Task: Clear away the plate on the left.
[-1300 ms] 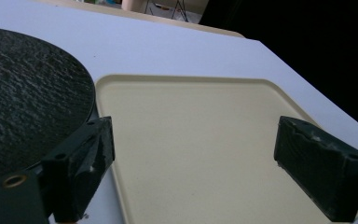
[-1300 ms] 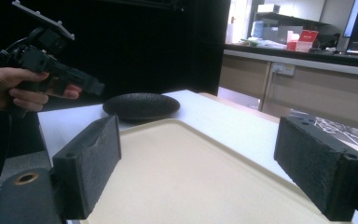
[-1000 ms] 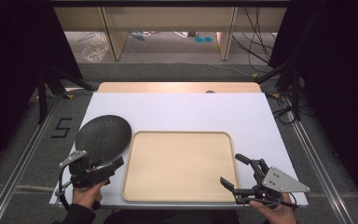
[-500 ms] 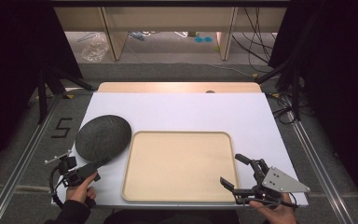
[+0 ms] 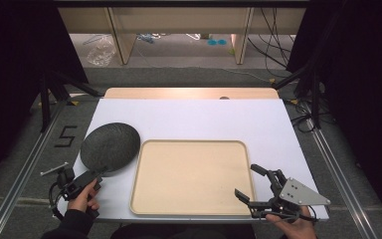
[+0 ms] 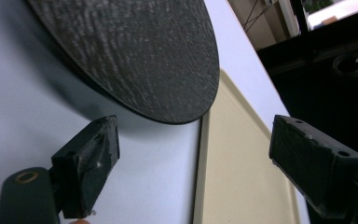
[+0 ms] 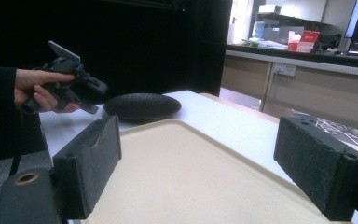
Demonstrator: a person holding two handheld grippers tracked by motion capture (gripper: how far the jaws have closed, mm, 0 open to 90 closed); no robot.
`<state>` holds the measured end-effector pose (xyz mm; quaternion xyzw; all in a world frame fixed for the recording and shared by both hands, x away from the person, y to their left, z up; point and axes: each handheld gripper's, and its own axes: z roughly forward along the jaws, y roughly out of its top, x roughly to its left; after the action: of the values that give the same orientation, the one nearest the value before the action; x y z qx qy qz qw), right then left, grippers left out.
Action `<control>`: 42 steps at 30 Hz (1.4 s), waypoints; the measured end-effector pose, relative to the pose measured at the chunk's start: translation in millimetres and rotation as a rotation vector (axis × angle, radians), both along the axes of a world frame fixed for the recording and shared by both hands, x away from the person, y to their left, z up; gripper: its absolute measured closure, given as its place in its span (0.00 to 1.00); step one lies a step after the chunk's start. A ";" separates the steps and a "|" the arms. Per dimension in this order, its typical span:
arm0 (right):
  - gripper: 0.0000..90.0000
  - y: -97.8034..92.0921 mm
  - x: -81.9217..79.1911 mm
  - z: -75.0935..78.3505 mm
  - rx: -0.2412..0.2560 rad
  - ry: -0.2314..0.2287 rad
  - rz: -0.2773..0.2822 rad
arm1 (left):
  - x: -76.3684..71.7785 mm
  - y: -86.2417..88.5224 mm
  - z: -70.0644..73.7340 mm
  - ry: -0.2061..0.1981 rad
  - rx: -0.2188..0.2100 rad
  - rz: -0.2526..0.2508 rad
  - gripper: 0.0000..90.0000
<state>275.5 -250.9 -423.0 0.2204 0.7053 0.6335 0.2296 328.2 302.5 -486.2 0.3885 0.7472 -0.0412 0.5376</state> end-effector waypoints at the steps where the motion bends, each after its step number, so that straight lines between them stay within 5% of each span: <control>1: 0.18 0.0 0.0 0.0 0.000 0.000 0.000 | 0.4 1.8 -1.8 0.005 -0.022 0.006 0.18; 6: 0.18 -0.4 1.0 0.2 -0.006 -0.018 -0.008 | 3.4 10.1 -8.8 0.024 -0.073 0.033 0.19; 19: 0.18 -0.1 1.0 0.1 0.000 -0.020 -0.002 | 16.4 12.3 -17.5 0.056 -0.110 0.067 0.21; 20: 0.18 -0.4 -1.1 0.4 -0.007 0.016 -0.003 | 17.0 13.6 -18.6 0.050 -0.132 0.071 0.21; 24: 0.18 -0.3 0.9 0.1 -0.001 -0.022 -0.006 | 18.5 14.5 -19.8 0.049 -0.149 0.079 0.22; 42: 0.18 0.4 0.6 0.2 0.006 -0.018 0.005 | 31.7 20.0 -31.7 0.044 -0.192 0.124 0.42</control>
<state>276.1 -250.5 -422.8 0.2137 0.7020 0.6380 0.2335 359.9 322.6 -517.8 0.2874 0.7741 -0.0875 0.5572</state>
